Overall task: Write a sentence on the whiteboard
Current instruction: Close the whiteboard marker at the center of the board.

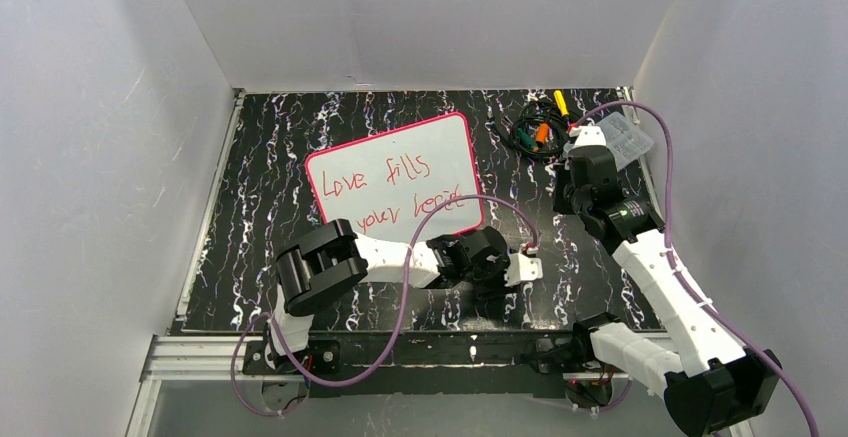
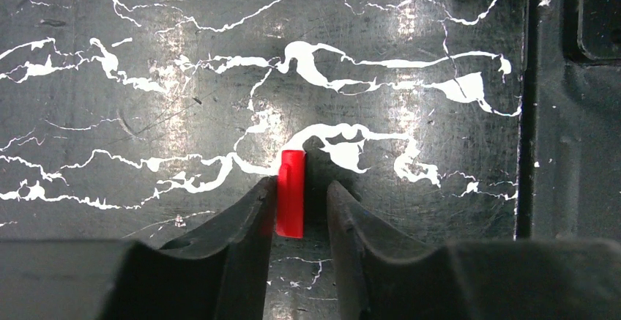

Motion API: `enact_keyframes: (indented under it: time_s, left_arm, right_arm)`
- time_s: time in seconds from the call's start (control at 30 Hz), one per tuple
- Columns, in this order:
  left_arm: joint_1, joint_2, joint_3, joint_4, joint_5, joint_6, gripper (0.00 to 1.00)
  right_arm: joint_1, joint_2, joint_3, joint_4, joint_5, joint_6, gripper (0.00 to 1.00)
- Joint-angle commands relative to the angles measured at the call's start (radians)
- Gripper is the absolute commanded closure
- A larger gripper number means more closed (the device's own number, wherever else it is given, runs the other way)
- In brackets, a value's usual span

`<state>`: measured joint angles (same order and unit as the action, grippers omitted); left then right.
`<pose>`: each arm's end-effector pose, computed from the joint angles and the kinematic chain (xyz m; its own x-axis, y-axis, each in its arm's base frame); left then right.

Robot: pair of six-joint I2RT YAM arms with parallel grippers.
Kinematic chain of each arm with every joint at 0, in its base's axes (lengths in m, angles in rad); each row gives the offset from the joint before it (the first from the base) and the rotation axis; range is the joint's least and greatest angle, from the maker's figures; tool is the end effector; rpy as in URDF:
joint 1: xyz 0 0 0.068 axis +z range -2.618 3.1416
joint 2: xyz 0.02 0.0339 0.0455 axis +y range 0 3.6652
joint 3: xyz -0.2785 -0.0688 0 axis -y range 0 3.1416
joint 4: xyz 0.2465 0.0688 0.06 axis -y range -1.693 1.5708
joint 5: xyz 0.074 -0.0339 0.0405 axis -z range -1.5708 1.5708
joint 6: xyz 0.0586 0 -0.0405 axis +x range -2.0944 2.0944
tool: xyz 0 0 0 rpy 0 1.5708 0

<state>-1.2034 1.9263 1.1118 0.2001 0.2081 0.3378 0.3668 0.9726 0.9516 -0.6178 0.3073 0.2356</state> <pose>0.1457 -0.4122 0.1607 0.1274 0.5719 -0.8104 0.9874 0.0046 0.1584 0.2072 0.0606 0.3210 -0.5681 0.0201 -0.8227 0.0180 0.9998 0.0120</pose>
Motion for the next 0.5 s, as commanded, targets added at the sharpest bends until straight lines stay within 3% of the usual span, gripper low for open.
enact_keyframes:
  time_s: [0.0, 0.1, 0.27, 0.47]
  left_arm:
    - [0.005, 0.002, 0.021, -0.055, -0.022, 0.011, 0.72]
    - [0.004, 0.005, 0.023, -0.080, -0.013, 0.010, 0.79]
    - [0.003, 0.013, 0.036, -0.153, -0.032, -0.004, 1.00]
    - [0.005, -0.100, -0.061, -0.109, -0.115, -0.108, 1.00]
  right_arm:
    - [-0.003, -0.019, -0.001, 0.042, -0.008, -0.007, 0.99]
    - [-0.003, -0.022, -0.002, 0.043, -0.005, -0.007, 0.99]
    - [-0.003, -0.033, 0.002, 0.041, -0.013, -0.006, 0.99]
    - [-0.003, -0.076, 0.021, 0.013, -0.109, -0.028, 0.99]
